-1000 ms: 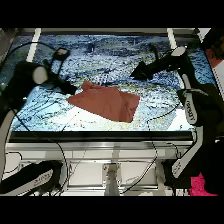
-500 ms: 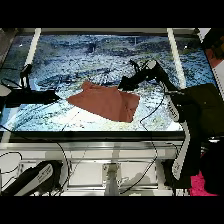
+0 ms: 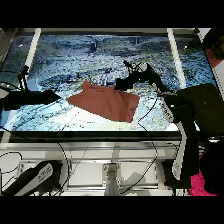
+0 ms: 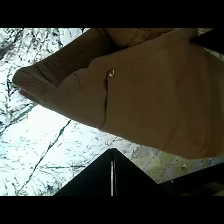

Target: Fold the clothes and pants, and hang the long-sleeved shirts on hangers.

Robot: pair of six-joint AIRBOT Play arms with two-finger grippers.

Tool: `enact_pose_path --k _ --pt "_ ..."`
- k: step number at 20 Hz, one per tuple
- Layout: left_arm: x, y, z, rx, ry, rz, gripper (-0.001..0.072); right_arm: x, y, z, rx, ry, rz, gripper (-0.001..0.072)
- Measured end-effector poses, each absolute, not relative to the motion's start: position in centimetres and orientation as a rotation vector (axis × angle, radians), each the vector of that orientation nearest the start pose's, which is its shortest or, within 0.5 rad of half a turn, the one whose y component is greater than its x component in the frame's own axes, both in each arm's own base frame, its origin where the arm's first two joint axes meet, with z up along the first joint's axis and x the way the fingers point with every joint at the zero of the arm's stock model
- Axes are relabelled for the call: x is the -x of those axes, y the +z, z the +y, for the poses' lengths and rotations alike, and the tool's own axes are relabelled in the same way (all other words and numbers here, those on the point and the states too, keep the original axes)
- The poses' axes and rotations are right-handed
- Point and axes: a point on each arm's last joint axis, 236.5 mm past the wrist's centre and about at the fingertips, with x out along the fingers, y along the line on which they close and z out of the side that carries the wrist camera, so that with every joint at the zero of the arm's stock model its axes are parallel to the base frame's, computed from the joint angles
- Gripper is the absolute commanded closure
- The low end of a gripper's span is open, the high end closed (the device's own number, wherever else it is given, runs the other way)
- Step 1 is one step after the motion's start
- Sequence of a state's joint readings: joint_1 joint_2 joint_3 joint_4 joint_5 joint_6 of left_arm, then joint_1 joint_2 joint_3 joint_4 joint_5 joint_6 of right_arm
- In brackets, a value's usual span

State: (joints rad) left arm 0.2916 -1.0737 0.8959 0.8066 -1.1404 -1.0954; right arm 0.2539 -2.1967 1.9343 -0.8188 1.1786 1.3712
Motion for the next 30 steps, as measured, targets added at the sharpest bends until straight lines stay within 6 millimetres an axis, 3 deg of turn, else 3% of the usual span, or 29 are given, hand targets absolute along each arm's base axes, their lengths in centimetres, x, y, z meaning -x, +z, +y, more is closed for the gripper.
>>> enact_pose_path --k 3,5,9,11,14,15,16,17,21,28,30 --pt "-35.3 4.1 -4.5 0.452 -0.38 1.048 0.0691 -50.6 -9.4 28.5 -0.398 0.723 1.365 0.0703" --pt "-35.1 3.0 -4.0 0.435 -0.363 1.072 0.0691 -51.4 -7.1 27.9 -0.396 0.742 1.333 0.0703" --pt "-34.4 -0.5 -3.3 0.428 -0.338 1.123 0.0693 -53.1 -2.3 24.7 -0.404 0.725 1.257 0.0702" --pt "-34.6 -2.4 -3.3 0.448 -0.352 1.126 0.0694 -53.3 -1.4 22.8 -0.41 0.709 1.257 0.0702" --pt "-35.9 -3.5 -5.2 0.556 -0.468 1.075 0.0687 -52.8 -1.2 20.8 -0.423 0.698 1.29 0.0702" --pt "-36.8 -3.5 -6.0 0.624 -0.506 1.036 0.0486 -52.5 -1.3 20.5 -0.424 0.698 1.304 0.0702" --pt "-37.9 -3.2 -6.6 0.702 -0.53 0.988 0.016 -52.4 -1.2 20.3 -0.428 0.701 1.31 0.0702" --pt "-39.1 -3.0 -6.9 0.774 -0.54 0.94 0.0053 -52.2 -1.1 20.1 -0.432 0.703 1.315 0.0702" --pt "-42.9 -3.1 -6.8 0.964 -0.537 0.788 0.0053 -51.9 -1.1 19.9 -0.439 0.71 1.331 0.0702" --pt "-46.1 -4.7 -9.0 0.944 -0.556 0.744 0.0054 -51.6 -1.0 19.9 -0.444 0.718 1.338 0.0702" --pt "-46.5 -5.7 -9.4 0.913 -0.531 0.759 0.009 -51.6 -0.8 20.1 -0.452 0.725 1.335 0.0702"
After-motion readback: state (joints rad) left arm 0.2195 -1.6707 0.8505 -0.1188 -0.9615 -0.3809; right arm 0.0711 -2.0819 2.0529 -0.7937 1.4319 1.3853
